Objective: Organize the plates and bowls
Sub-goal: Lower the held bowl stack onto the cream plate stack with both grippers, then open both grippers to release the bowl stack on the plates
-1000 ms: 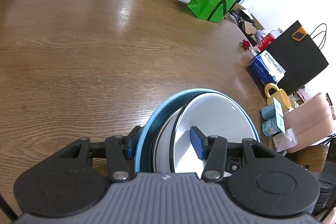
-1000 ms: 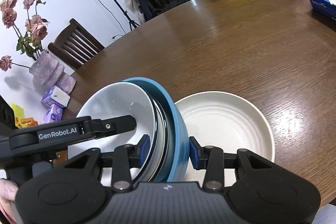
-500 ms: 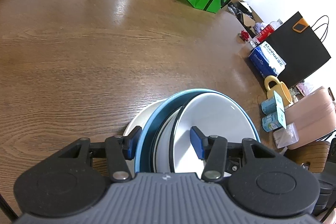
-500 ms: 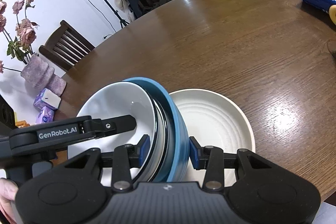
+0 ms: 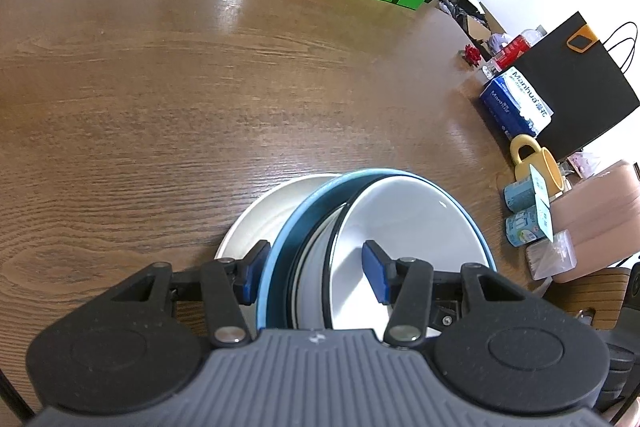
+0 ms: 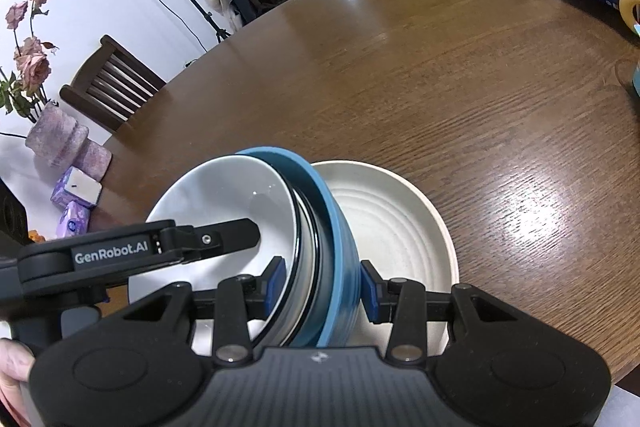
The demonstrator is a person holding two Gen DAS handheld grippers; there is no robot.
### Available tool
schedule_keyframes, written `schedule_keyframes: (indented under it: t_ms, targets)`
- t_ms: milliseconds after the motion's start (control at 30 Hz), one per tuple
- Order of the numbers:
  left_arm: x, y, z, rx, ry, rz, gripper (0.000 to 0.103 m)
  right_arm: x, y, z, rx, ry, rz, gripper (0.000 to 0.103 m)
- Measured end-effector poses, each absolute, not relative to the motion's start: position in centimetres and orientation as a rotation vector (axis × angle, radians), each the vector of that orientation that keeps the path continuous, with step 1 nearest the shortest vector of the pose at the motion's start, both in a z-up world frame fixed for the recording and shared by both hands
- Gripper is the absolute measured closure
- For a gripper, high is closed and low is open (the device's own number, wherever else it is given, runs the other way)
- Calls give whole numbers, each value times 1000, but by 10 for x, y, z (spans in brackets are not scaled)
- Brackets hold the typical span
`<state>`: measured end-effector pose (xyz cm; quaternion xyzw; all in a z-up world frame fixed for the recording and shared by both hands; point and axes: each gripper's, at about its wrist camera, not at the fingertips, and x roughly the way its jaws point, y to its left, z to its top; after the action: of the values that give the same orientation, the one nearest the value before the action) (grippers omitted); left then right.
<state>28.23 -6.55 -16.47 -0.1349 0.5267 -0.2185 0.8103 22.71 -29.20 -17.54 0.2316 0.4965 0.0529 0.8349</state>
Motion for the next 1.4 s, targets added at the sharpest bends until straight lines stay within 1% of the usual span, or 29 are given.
schedule_keyframes:
  t_ms: [367,833,1067,1267,1333,1400]
  targets:
    - [285,-69,-175,-289,1145,-454,52,235,-293,-187,493,1078,116,64]
    - [283,-74,-174,-266,1133,-455,53,233,-293,-190,491,1078,115,63]
    - [281,-76,-170,-253,1123,-471,45,229,-294,-190,485,1080,107,63]
    - [277,-78,-161,-227,1099,-473,31,224,-299,-186,483,1070,120,61]
    - [274,-79,-157,-221,1088,-467,27,222,-302,-183,482,1060,129,56]
    - [271,-79,-150,-219,1069,-454,20,219,-304,-178,471,1047,142,48]
